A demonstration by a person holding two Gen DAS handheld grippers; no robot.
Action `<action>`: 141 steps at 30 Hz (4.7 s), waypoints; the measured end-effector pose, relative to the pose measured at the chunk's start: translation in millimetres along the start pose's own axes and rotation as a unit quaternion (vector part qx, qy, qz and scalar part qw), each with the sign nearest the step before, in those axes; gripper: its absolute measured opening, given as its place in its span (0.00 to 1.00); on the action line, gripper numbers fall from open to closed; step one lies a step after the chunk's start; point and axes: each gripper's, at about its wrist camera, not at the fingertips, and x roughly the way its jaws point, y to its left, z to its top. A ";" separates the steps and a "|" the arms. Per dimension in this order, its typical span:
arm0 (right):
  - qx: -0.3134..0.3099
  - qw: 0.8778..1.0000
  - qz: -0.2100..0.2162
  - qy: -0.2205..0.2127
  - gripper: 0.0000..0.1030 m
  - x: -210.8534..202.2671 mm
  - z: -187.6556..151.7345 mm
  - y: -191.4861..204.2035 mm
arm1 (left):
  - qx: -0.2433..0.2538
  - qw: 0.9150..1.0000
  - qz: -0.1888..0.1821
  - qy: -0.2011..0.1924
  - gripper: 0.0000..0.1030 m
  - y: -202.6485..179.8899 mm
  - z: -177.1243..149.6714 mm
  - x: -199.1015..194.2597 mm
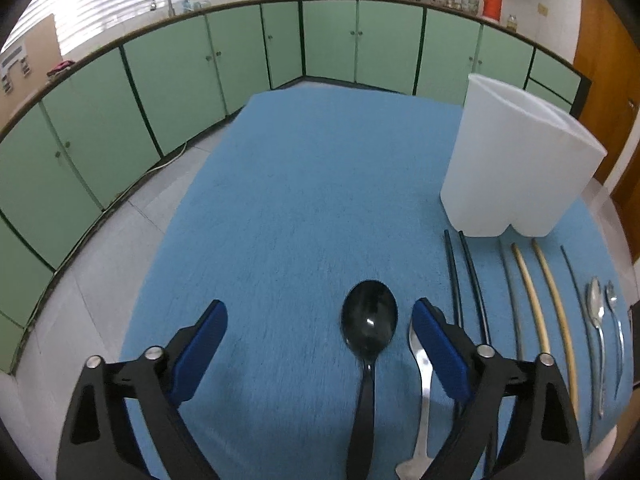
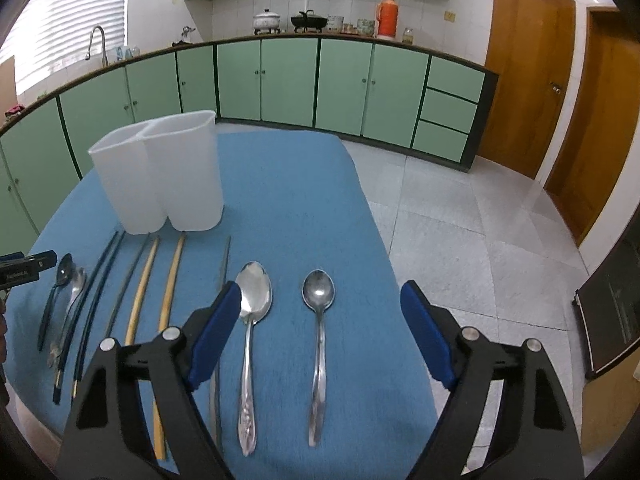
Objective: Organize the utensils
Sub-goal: 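Grasp the black spoon with the left tool while the right tool grasps a steel spoon, then lift both spoons and drop them into the white utensil holder, then grasp a small steel spoon with the left tool while the right tool grasps the large steel spoon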
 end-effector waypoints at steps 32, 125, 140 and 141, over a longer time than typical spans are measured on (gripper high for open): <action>-0.014 0.997 0.006 0.071 0.61 69.5 -0.3 -7.8 | 0.038 0.997 -0.065 0.012 0.35 -14.3 0.7 33.2; 0.005 0.971 0.170 -0.165 0.35 88.3 165.2 60.0 | 0.076 0.927 -0.101 -0.354 0.35 -78.6 135.7 9.5; 0.029 0.976 0.126 -0.175 0.76 47.0 128.2 20.7 | 0.020 0.955 -0.102 -0.277 0.80 -22.4 93.8 -20.6; 0.029 0.978 0.119 -0.170 0.80 44.6 124.4 17.8 | 0.017 0.959 -0.101 -0.264 0.83 -18.0 86.9 -22.6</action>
